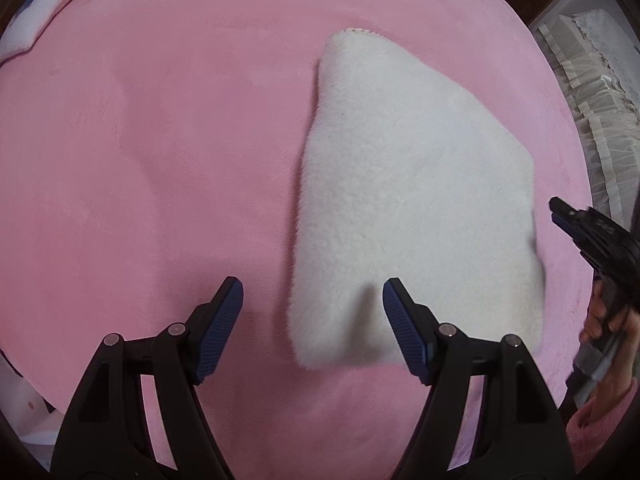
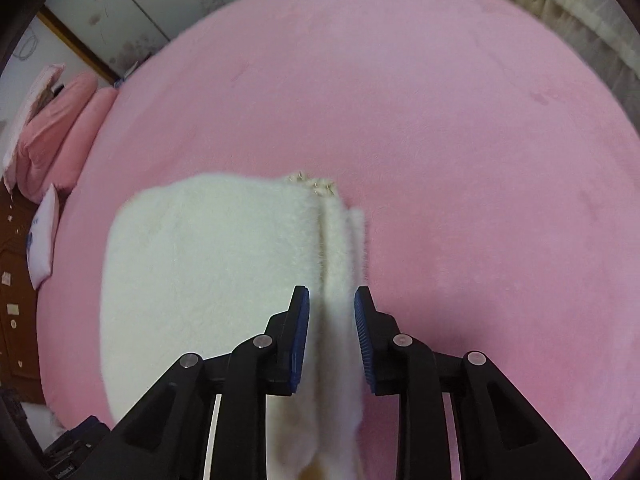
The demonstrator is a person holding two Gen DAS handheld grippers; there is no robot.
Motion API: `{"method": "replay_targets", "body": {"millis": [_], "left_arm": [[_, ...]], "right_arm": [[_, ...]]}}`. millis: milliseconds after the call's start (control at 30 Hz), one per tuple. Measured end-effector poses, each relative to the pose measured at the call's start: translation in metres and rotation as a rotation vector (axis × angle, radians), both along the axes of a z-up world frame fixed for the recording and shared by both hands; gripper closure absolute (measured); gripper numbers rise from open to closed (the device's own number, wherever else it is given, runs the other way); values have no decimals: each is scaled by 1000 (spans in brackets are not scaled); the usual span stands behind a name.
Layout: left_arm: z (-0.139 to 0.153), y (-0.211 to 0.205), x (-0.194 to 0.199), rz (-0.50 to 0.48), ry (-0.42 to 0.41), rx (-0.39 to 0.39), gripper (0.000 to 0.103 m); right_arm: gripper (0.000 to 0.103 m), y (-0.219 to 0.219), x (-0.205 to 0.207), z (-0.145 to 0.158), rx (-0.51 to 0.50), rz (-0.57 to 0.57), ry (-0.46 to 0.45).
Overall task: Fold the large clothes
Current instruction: 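Press the folded cardigan bundle flat with both tools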
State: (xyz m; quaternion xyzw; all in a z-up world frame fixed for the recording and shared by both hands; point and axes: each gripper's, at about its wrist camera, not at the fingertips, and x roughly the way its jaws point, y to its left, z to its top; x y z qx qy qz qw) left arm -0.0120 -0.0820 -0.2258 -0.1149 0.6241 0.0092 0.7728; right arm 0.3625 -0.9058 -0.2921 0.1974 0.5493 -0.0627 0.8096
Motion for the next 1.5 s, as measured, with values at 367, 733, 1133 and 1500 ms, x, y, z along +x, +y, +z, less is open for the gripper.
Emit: {"method": "replay_targets", "body": {"millis": [367,733,1133,1500], "left_arm": [[-36,-24,-4,2,50,-32,58],[-20,-24,-35,-69,-20,50,92],[-12,-20,40,-17,-171,-73,97],[-36,-10,148,66,-227,-125,97]], "right_arm": [[102,125,-94,-61,185,325,98],[103,87,-163,-59,155,70,248],[103,187,-94,-108,674,144,118],[103,130,16,-81,437,142,-66]]}}
